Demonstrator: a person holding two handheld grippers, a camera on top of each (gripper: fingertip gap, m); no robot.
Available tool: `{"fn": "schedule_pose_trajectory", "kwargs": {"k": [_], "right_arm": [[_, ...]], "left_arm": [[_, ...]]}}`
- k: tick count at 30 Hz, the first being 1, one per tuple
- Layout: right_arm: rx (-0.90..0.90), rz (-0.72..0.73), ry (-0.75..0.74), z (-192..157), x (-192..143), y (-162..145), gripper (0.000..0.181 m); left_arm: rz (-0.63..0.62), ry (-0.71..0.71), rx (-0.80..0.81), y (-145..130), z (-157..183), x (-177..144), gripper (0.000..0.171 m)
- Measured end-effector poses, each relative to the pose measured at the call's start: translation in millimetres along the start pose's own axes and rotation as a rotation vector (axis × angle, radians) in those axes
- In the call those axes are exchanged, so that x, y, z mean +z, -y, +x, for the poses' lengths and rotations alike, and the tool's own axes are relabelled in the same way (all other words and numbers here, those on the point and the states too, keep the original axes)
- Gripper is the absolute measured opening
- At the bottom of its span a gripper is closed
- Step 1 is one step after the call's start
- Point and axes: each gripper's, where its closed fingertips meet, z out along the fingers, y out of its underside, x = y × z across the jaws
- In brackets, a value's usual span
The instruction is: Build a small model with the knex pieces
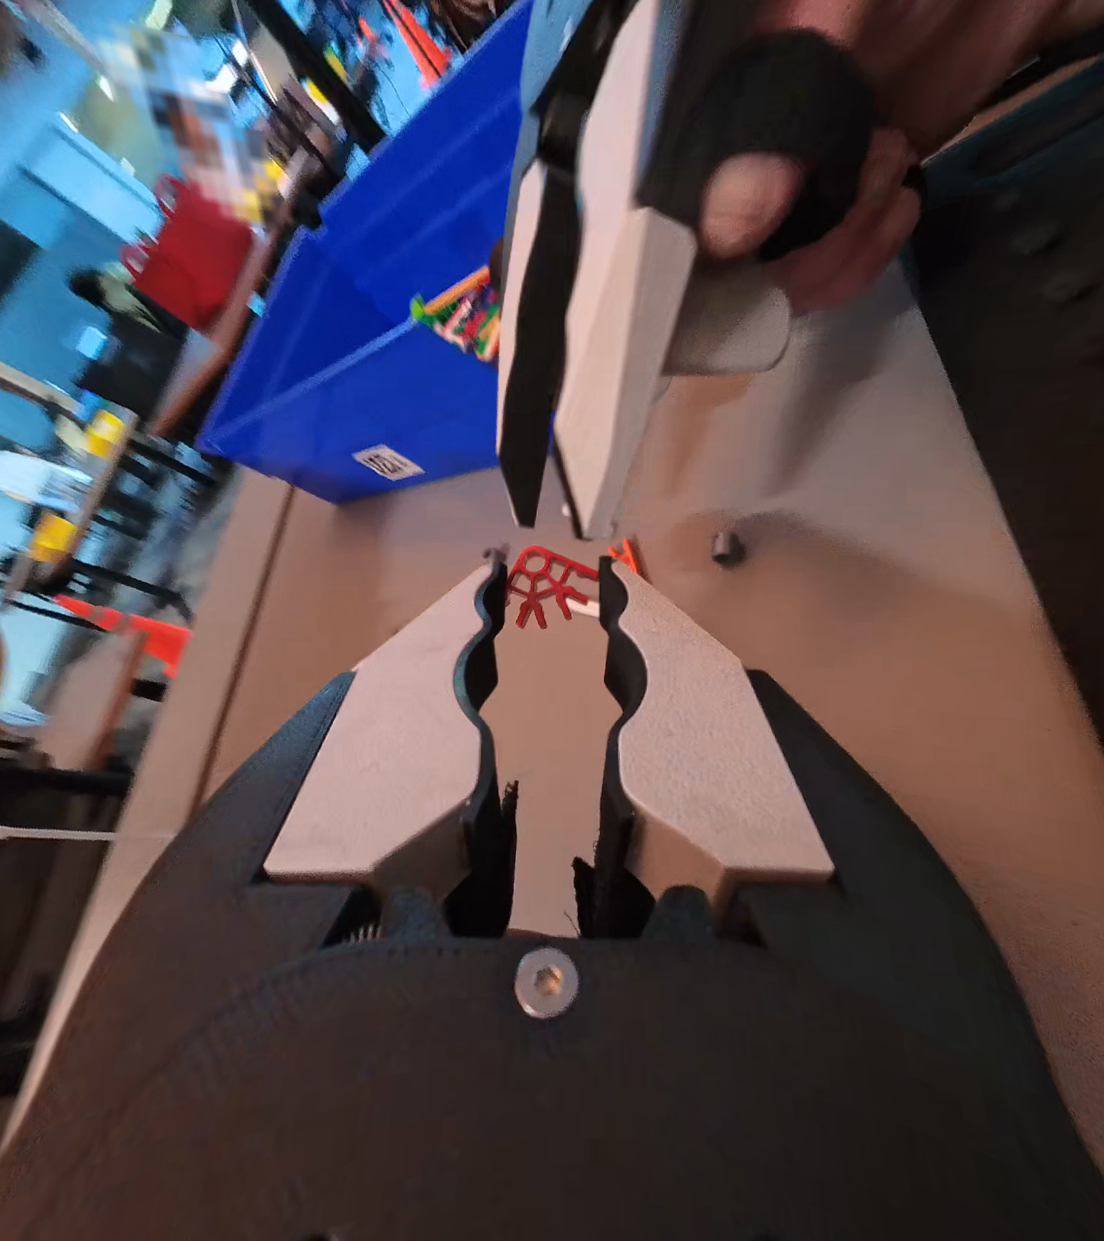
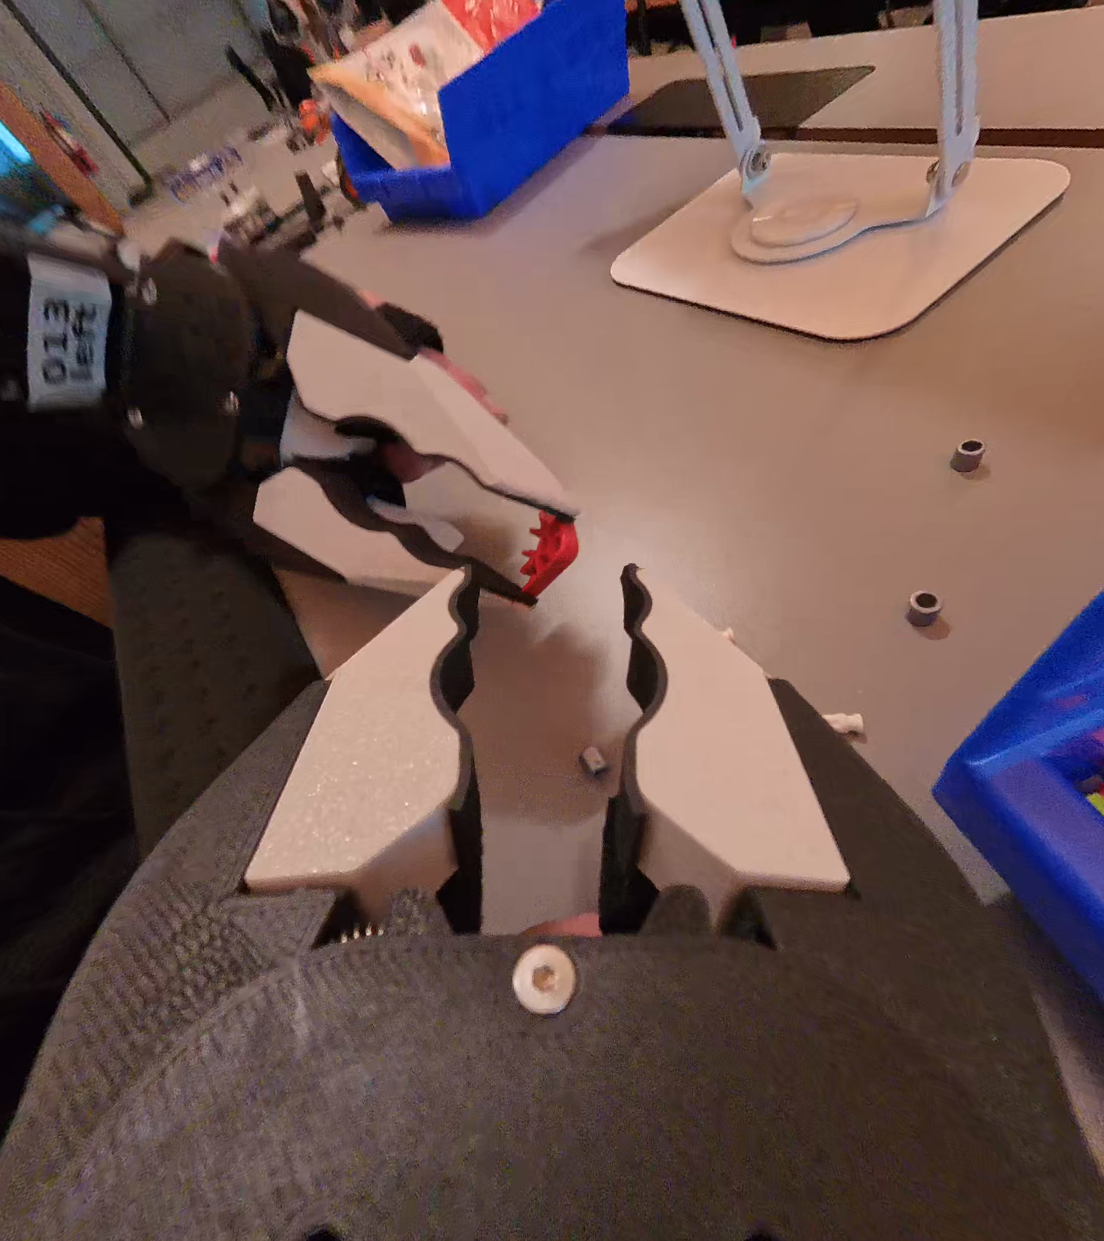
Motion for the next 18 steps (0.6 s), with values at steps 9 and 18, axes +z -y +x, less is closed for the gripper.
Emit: {"fn": "schedule_pose_trajectory", "kwargs": {"k": [9, 18], "right_arm": [[-0.048, 0.058, 0.045, -15.2, -8.5, 16.5, 0.003], [-0.235, 0.075, -0.56, 97.6, -102.0, 55.8, 0.004]], "left_arm": [[0.151, 0.216, 0.246, 40.5, -6.4, -15.2, 0.023], [-0.022, -0.013, -0.044, -6.7, 0.3, 11.5, 0.045]]}}
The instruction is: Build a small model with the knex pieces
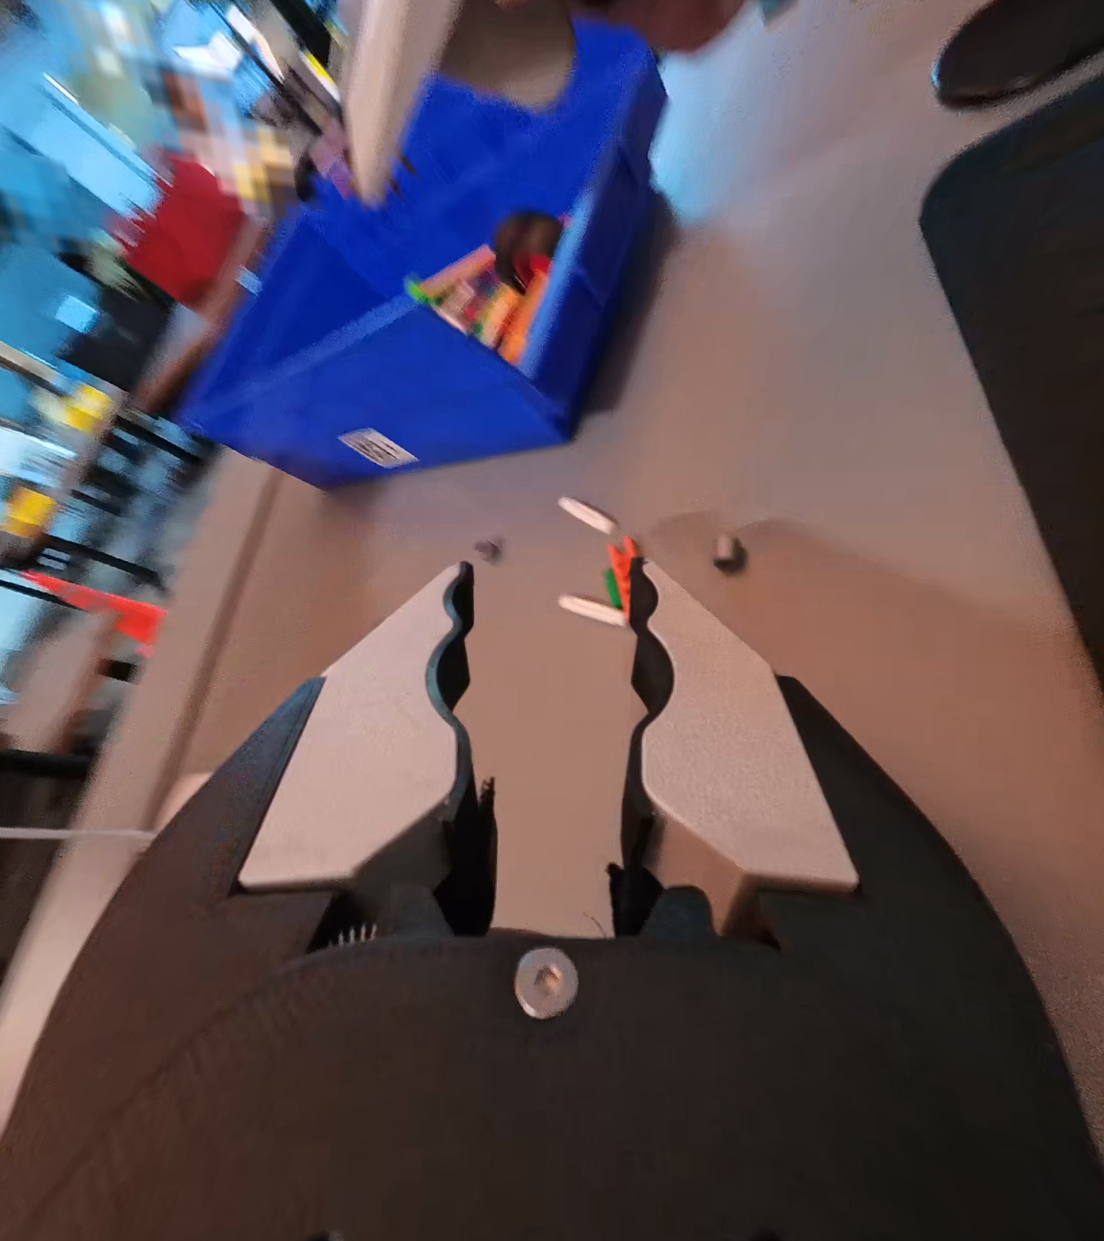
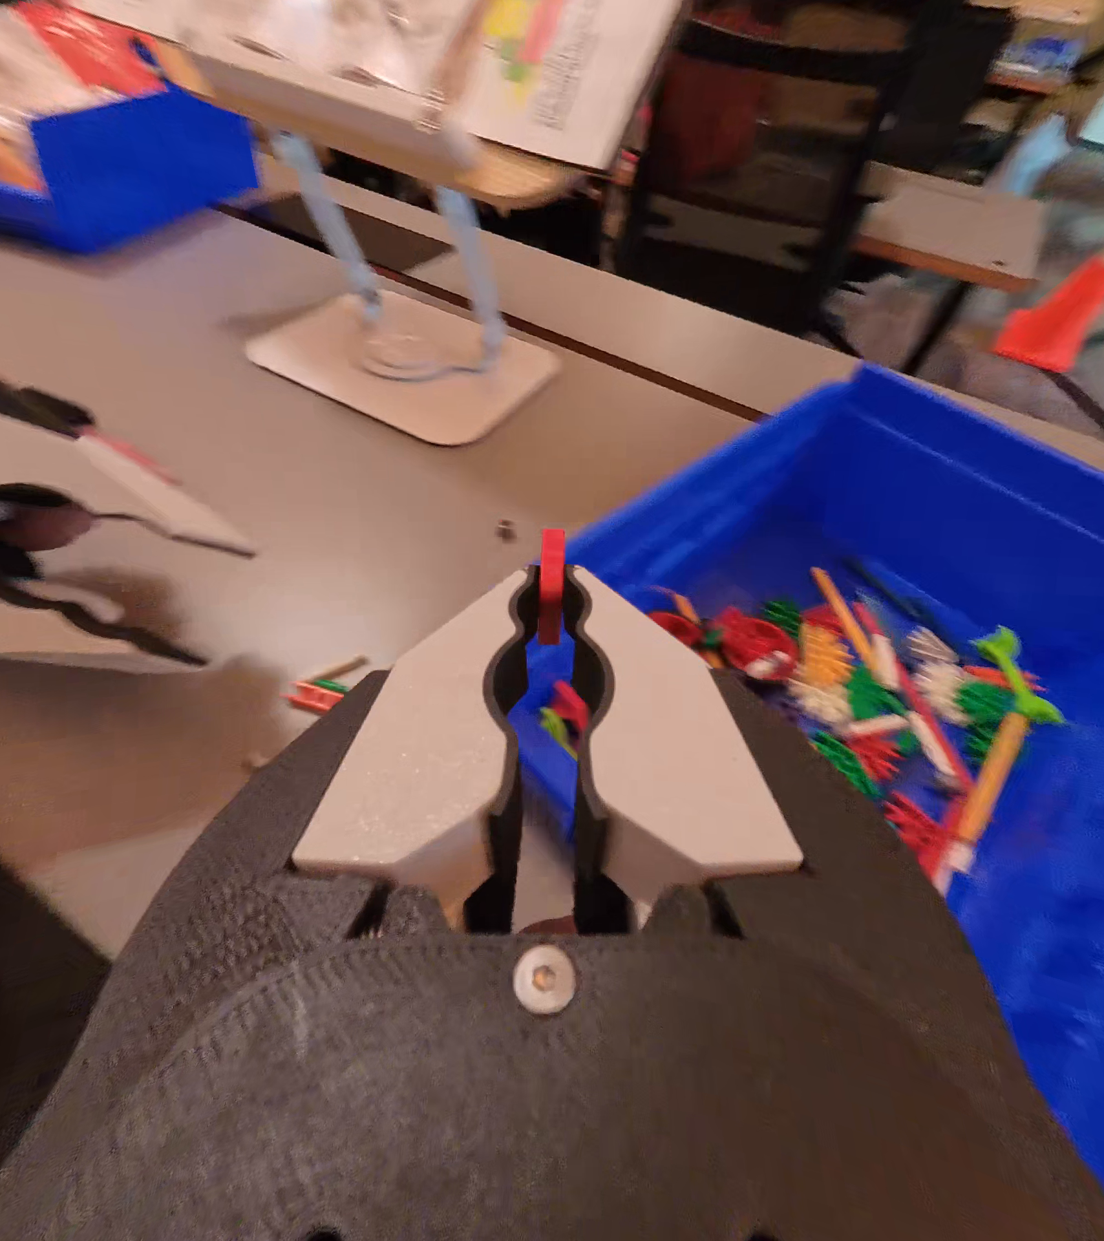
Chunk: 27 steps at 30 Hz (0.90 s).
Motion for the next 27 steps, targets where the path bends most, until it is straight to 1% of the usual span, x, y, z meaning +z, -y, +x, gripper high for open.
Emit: {"fn": "schedule_pose_trajectory", "kwargs": {"k": [1, 2, 3, 4, 5, 8, 11, 14, 16, 17, 19, 21, 27], "right_arm": [[0.017, -0.024, -0.028, 13.9, 0.6, -5.6, 0.004], [0.039, -0.051, -0.06, 27.6, 1.8, -12.0, 0.01], [0.056, -0.073, -0.094, 40.0, 2.8, -17.9, 0.026], [0.061, -0.097, -0.121, 48.8, 3.4, -24.0, 0.038], [0.057, -0.117, -0.14, 54.4, 3.7, -28.9, 0.044], [0.045, -0.099, -0.153, 54.8, 2.3, -29.3, 0.043], [0.042, -0.084, -0.138, 48.1, 3.1, -28.7, 0.042], [0.03, -0.08, -0.125, 41.2, 4.2, -28.7, 0.042], [0.021, -0.077, -0.116, 36.6, 3.7, -27.7, 0.041], [0.018, -0.076, -0.11, 34.1, 3.4, -27.2, 0.041], [0.009, -0.071, -0.1, 29.0, 1.9, -25.2, 0.041], [-0.004, -0.066, -0.089, 23.2, -0.1, -23.1, 0.041], [-0.031, -0.045, -0.054, 4.3, -5.9, -15.7, 0.04]], "left_arm": [[-0.04, -0.063, -0.05, -8.6, 6.9, 5.4, 0.048], [-0.053, -0.108, -0.105, -12.9, 11.0, 9.4, 0.052], [-0.05, -0.151, -0.165, -14.4, 13.7, 12.3, 0.049], [-0.066, -0.194, -0.22, -18.1, 16.2, 15.3, 0.048], [-0.083, -0.239, -0.256, -21.5, 19.8, 17.5, 0.048], [-0.093, -0.276, -0.262, -23.3, 22.7, 23.6, 0.039], [-0.1, -0.27, -0.213, -20.2, 25.1, 32.1, 0.033], [-0.137, -0.275, -0.169, -20.0, 29.6, 41.9, 0.031], [-0.181, -0.284, -0.175, -24.8, 32.0, 47.6, 0.028], [-0.185, -0.289, -0.19, -25.0, 31.9, 49.3, 0.024], [-0.195, -0.305, -0.229, -25.5, 31.7, 50.3, 0.022], [-0.206, -0.303, -0.241, -28.0, 30.9, 51.3, 0.014], [-0.208, -0.31, -0.292, -29.1, 31.0, 50.4, 0.013]]}}
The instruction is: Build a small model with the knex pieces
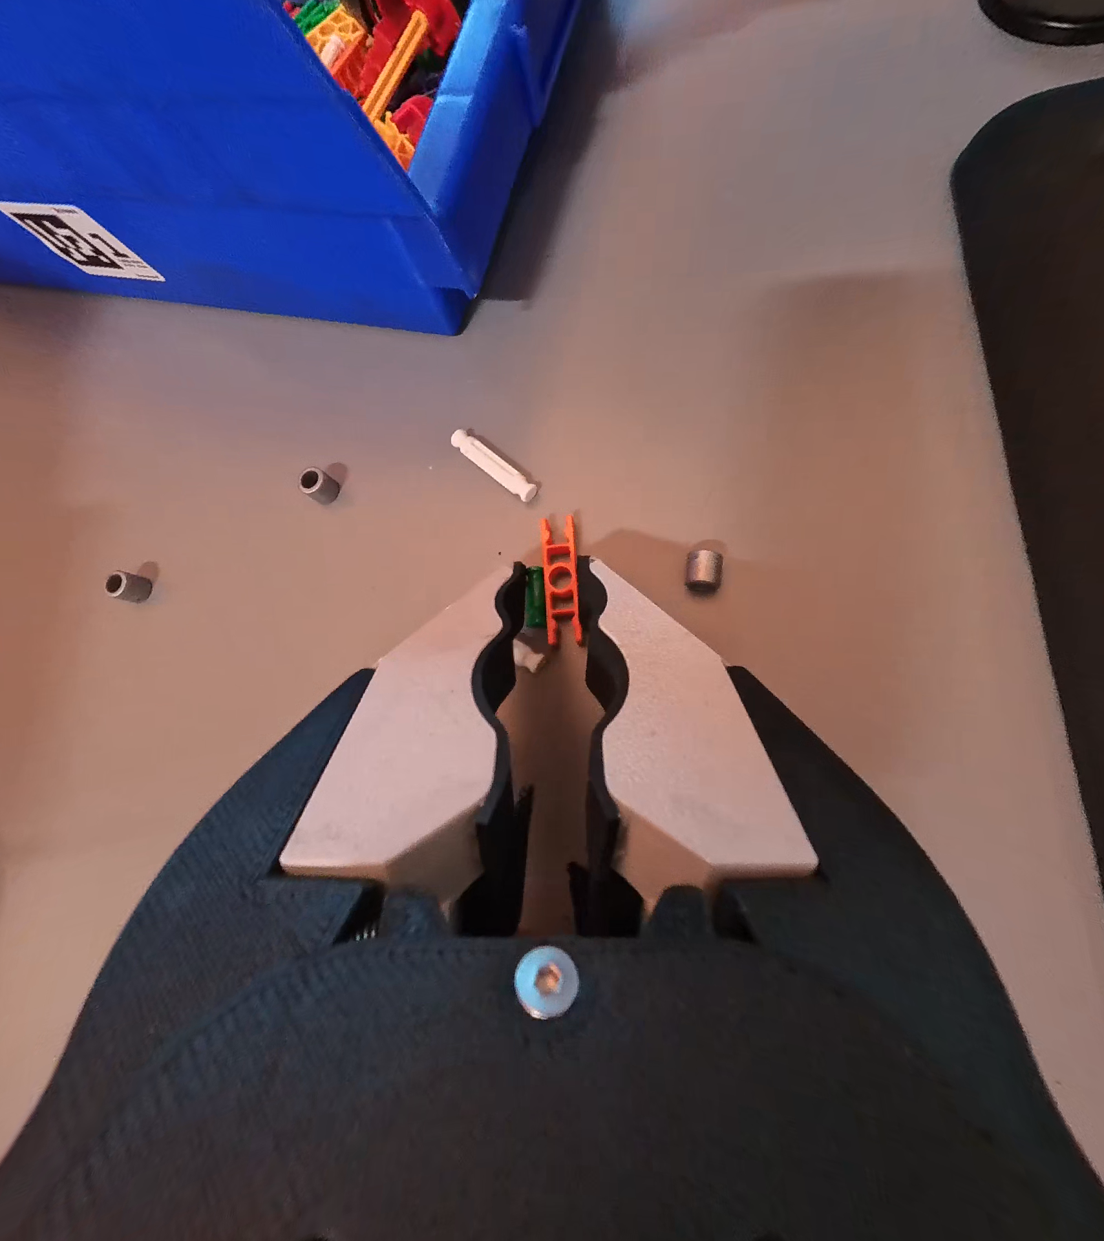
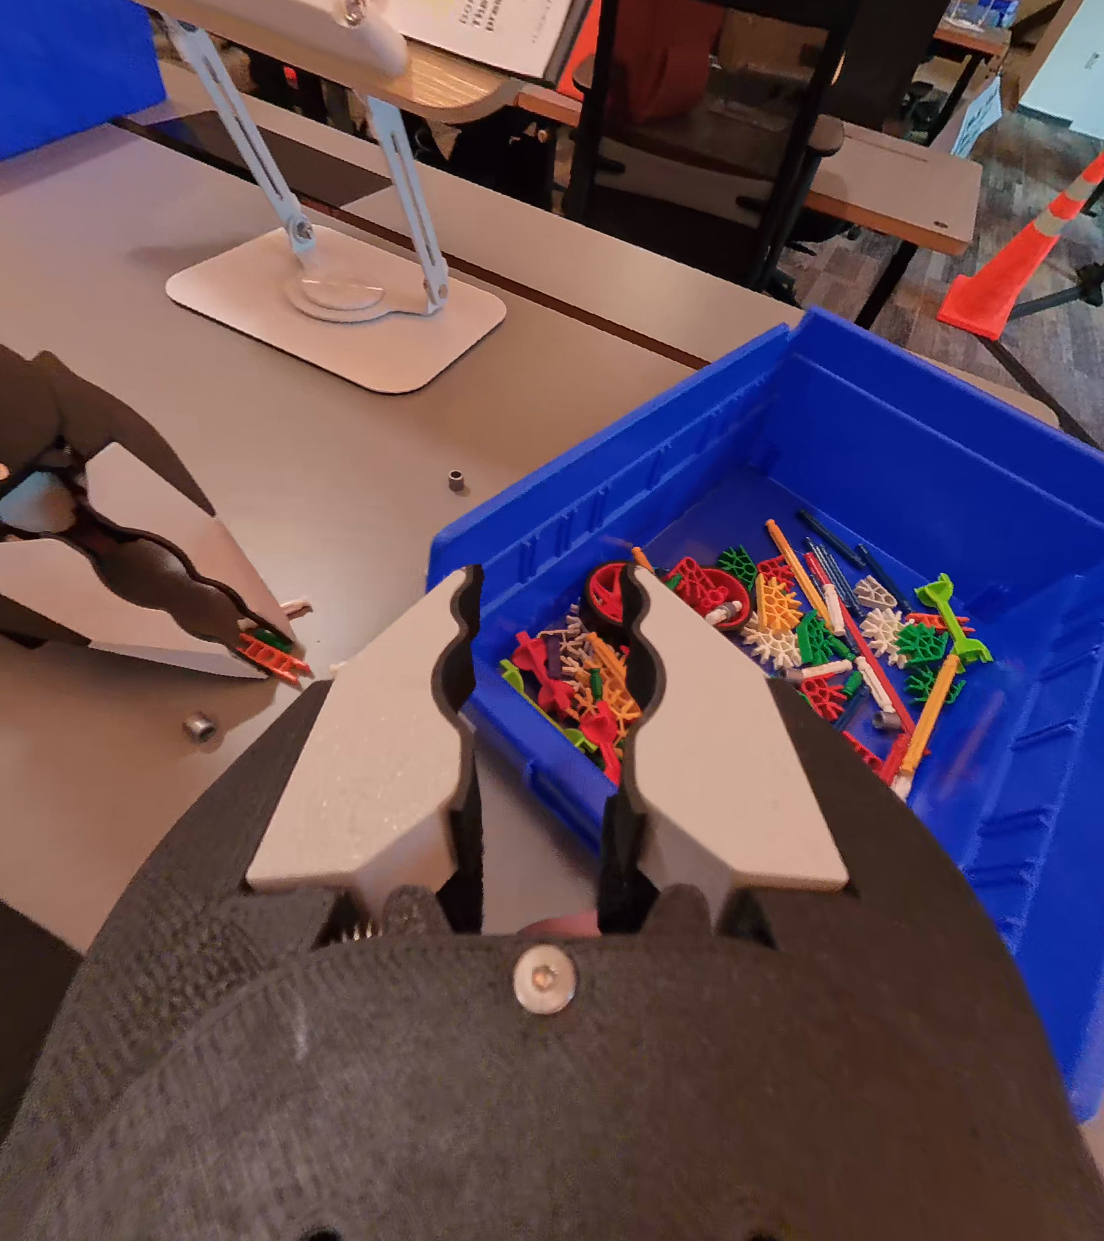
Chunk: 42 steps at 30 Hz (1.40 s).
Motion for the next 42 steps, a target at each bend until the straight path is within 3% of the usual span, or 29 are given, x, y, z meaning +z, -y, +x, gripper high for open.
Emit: {"fn": "schedule_pose_trajectory", "kwargs": {"k": [15, 18, 21, 25, 29, 32, 42], "right_arm": [[-0.003, -0.005, 0.264, -87.2, 0.1, -12.2, 0.037], [0.034, -0.01, 0.338, -101.2, 4.0, -17.2, 0.038], [0.106, 0.011, 0.437, -114.8, 3.2, -15.5, 0.039], [0.211, 0.068, 0.543, -122.2, -1.6, -3.9, 0.033], [0.253, 0.11, 0.611, -126.8, -7.5, 6.2, 0.029], [0.287, 0.146, 0.674, -130.7, -13.8, 12.0, 0.014], [0.352, 0.206, 0.758, -130.8, -22.8, 22.5, 0.018]], "left_arm": [[0.058, 0.039, 0.098, 1.5, 6.1, -8.3, 0.007], [0.101, 0.088, 0.13, 10.1, 1.9, -15.4, 0.007], [0.234, 0.19, 0.23, 36.3, -2.4, -37.2, 0.007], [0.374, 0.412, 0.435, 71.4, -6.1, -69.6, 0.007], [0.385, 0.523, 0.625, 83.7, 3.9, -78.0, 0.007], [0.422, 0.516, 0.634, 86.7, 6.5, -81.9, 0.007], [0.464, 0.559, 0.729, 93.1, 11.7, -89.7, 0.007]]}}
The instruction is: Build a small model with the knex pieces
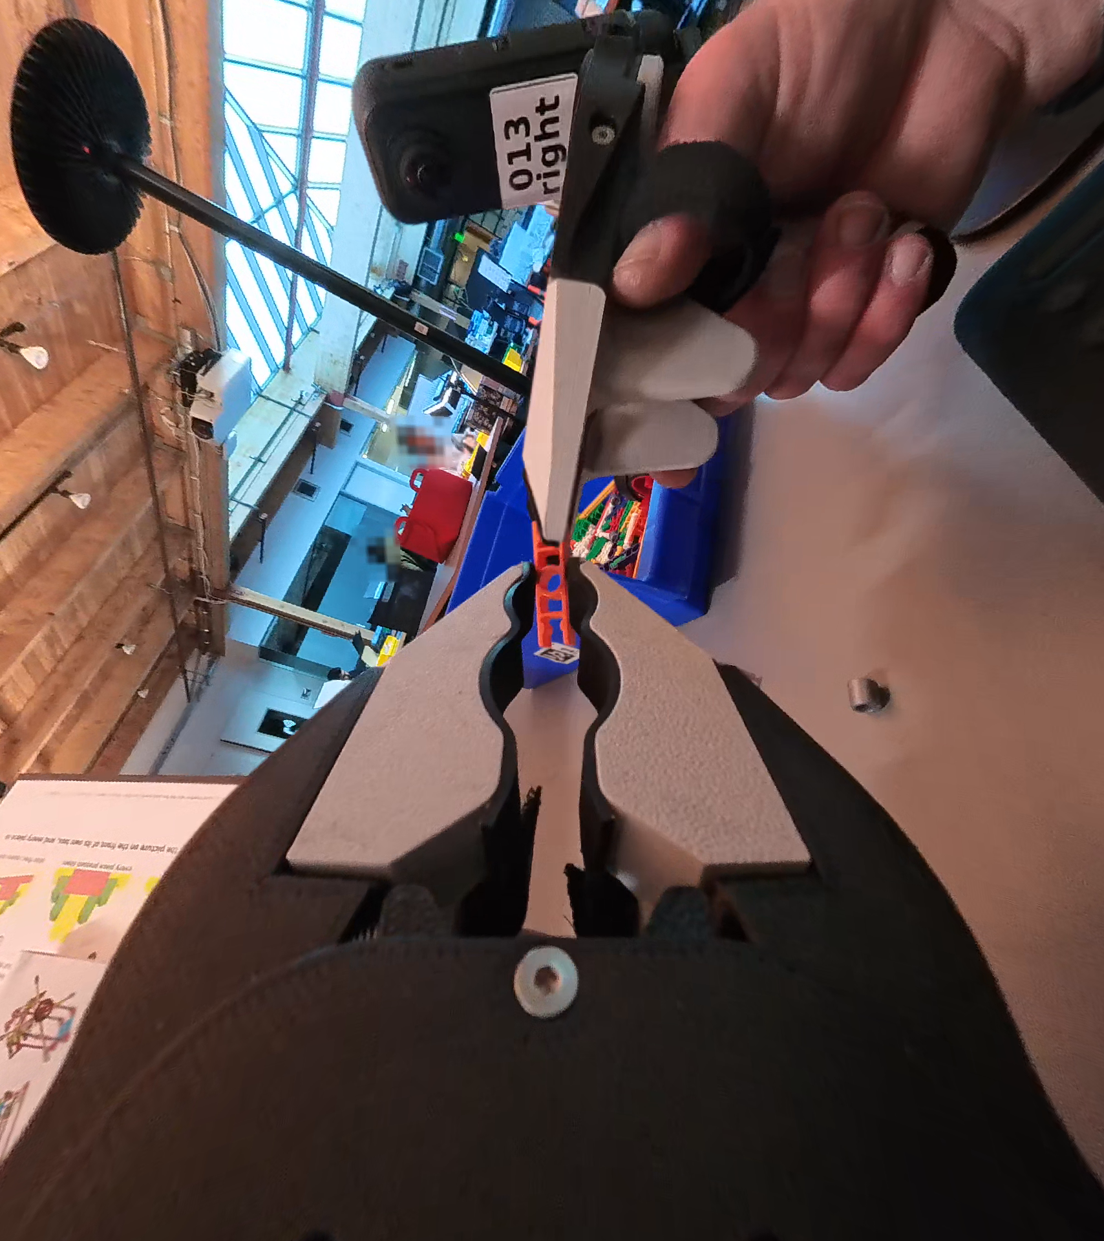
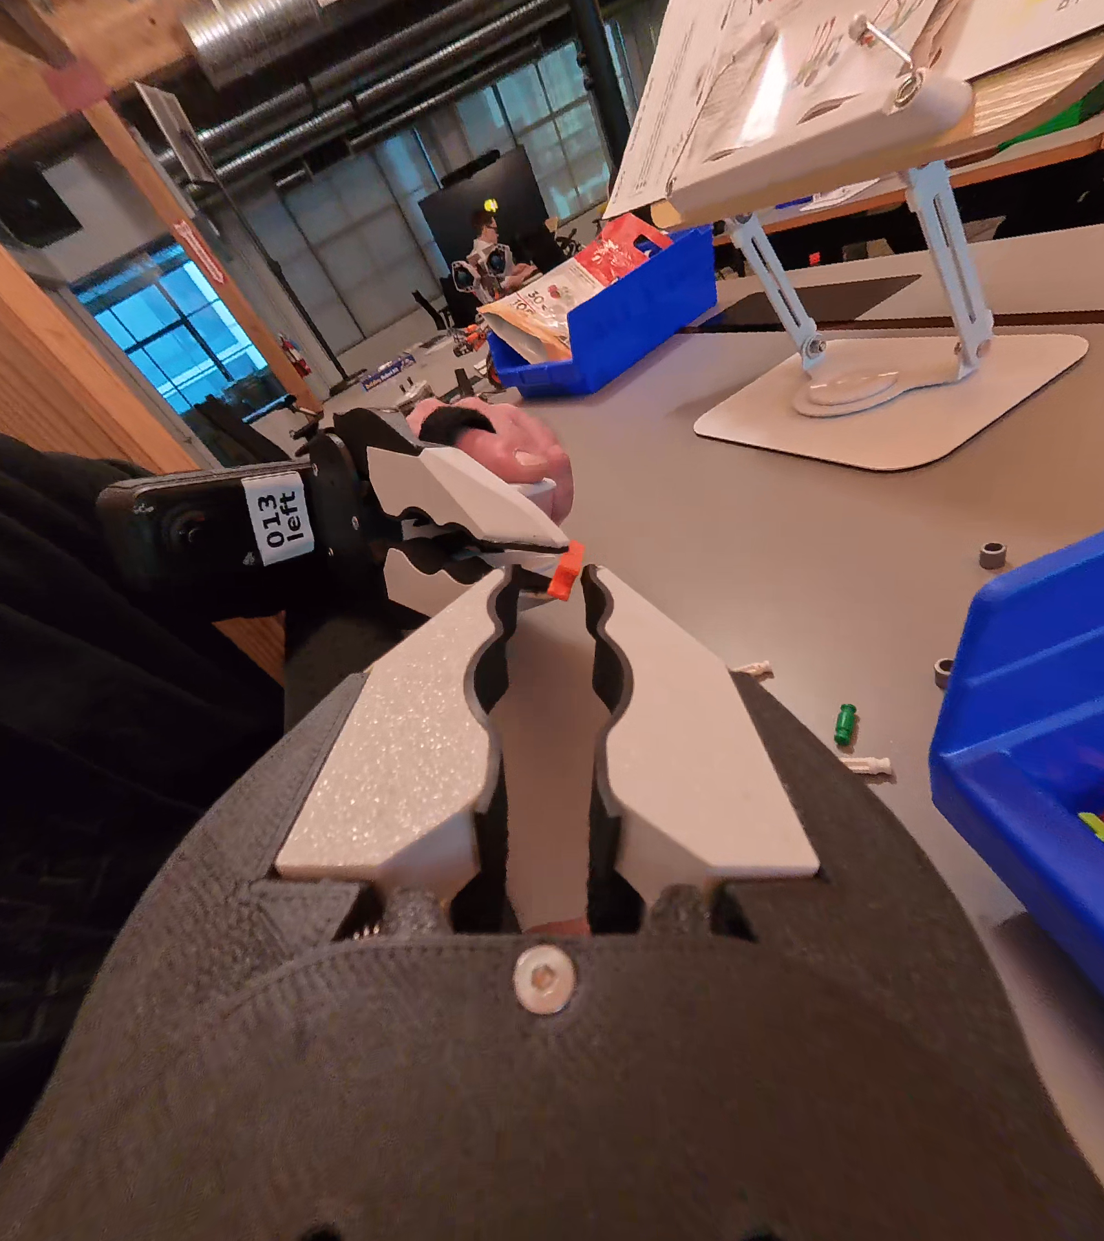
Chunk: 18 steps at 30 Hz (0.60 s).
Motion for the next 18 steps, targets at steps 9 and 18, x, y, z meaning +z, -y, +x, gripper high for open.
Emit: {"fn": "schedule_pose_trajectory", "kwargs": {"k": [9, 18], "right_arm": [[-0.114, 0.016, -0.165, 20.4, -10.2, 10.6, 0.004], [-0.197, -0.082, -0.71, 134.0, -95.8, 30.6, 0.02]], "left_arm": [[-0.027, 0.004, -0.013, -6.1, 1.5, 3.9, 0.016], [-0.398, -0.288, -0.472, -85.0, 47.1, 3.2, 0.03]]}}
